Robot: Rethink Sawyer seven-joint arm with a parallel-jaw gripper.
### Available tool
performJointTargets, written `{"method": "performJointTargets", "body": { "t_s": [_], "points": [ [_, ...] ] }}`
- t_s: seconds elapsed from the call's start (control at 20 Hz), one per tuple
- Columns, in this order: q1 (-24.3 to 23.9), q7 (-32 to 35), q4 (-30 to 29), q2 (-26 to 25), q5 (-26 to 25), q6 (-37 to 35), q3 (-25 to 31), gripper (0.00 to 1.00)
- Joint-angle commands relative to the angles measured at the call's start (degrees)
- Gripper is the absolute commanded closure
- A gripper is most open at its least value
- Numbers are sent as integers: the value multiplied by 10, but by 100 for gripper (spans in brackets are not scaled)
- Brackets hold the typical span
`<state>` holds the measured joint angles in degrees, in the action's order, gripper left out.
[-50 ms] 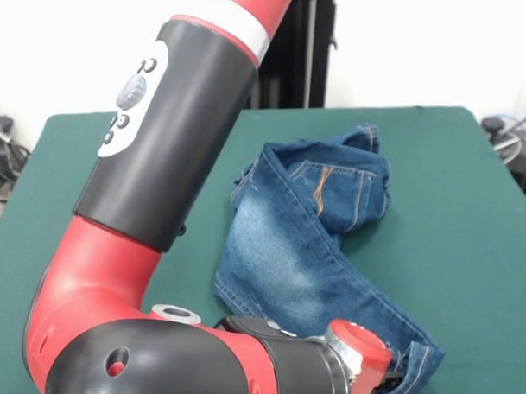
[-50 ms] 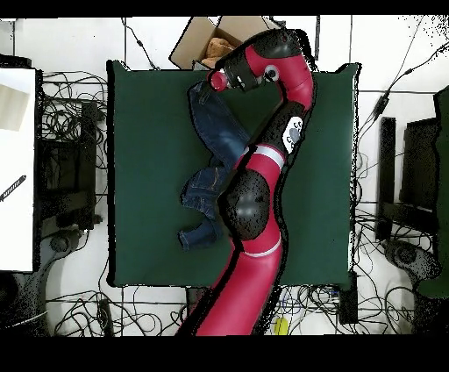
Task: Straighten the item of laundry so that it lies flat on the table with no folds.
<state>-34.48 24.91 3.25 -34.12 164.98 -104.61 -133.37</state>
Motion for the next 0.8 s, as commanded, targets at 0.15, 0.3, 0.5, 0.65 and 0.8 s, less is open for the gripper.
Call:
{"method": "performJointTargets", "body": {
  "t_s": [0.15, 0.3, 0.5, 0.65, 0.8],
  "points": [
    [2, 28, 28, 11, -35, 66, -59, 100],
    [3, 29, 31, 8, -31, 83, -51, 100],
    [3, 24, 32, 7, -29, 89, -46, 100],
    [3, 23, 34, 6, -26, 97, -44, 100],
    [3, 19, 34, 7, -26, 102, -42, 100]
  ]
}}
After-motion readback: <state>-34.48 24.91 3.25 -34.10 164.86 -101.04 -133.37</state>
